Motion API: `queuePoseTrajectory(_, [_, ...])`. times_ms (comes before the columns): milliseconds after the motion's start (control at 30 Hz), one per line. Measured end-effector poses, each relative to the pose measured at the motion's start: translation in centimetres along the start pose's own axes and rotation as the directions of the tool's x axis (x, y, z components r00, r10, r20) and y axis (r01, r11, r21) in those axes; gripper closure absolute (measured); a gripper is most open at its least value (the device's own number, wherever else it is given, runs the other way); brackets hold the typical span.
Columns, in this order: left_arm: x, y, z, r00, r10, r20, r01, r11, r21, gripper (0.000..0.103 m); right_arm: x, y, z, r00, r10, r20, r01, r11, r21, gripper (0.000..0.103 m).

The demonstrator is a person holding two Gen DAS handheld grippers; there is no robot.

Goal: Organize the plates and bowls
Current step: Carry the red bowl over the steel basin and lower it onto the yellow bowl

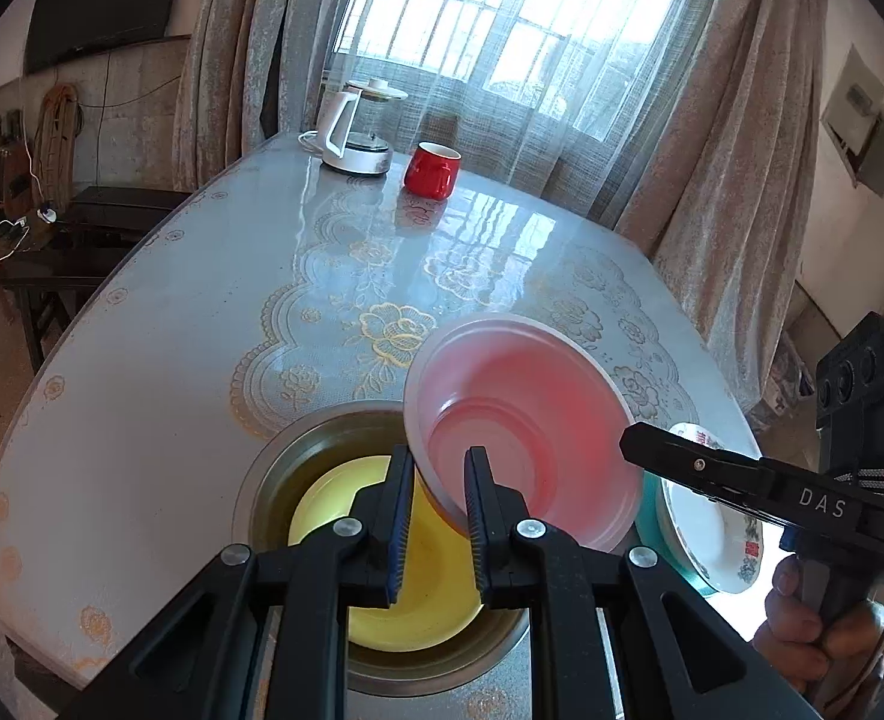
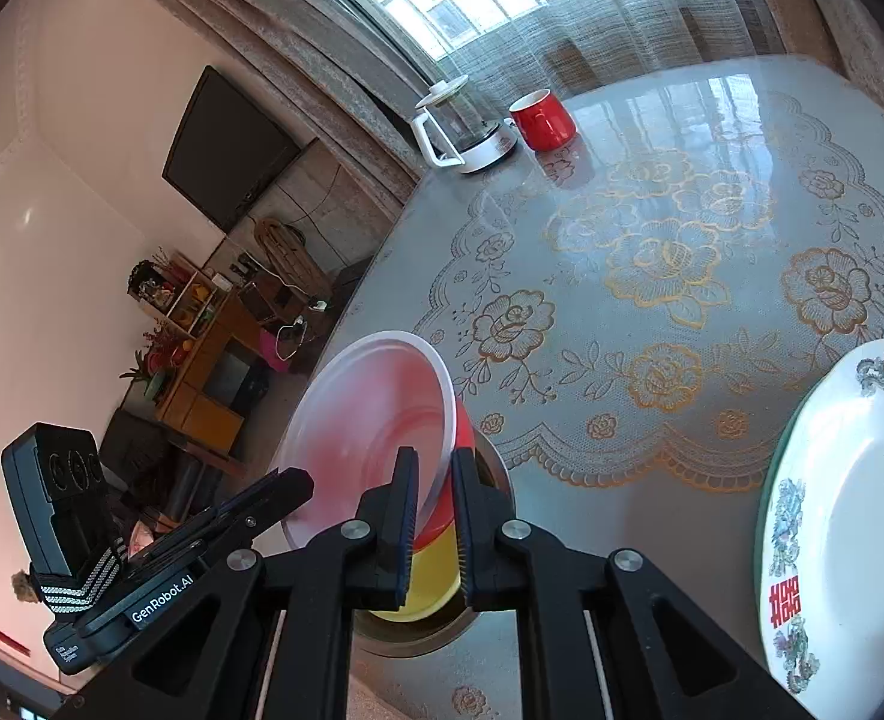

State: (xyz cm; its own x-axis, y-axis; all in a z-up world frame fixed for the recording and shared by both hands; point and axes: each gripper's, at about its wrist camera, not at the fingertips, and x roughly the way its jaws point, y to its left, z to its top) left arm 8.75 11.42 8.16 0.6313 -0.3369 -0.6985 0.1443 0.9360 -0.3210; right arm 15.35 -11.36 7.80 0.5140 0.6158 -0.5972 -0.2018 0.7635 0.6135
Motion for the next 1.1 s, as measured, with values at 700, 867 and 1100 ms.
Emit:
queuePoseTrajectory(700, [2.1, 4.2, -4.4, 0.994, 0.067, -0.081, -0.072, 0.995, -0.067, 0.087, 5.1, 1.2, -3.9, 0.987, -0.080, -0.142, 0.068, 0.994, -0.083, 0.092])
queuePoseTrajectory(867, [3.1, 4.6, -4.6, 0.991, 0.077, -0.109, -0.084, 0.994, -0.068, 0.087, 6.2, 0.9, -4.2, 0.978, -0.132, -0.164, 0.117, 0.988, -0.097, 0.091])
queuePoseTrajectory(1100, [3.9, 4.8, -4.8, 0.986, 0.111, -0.124, -0.119, 0.991, -0.059, 0.087, 6.5, 1.1, -4.5, 0.972, -0.178, -0.151, 0.157, 0.978, -0.141, 0.091])
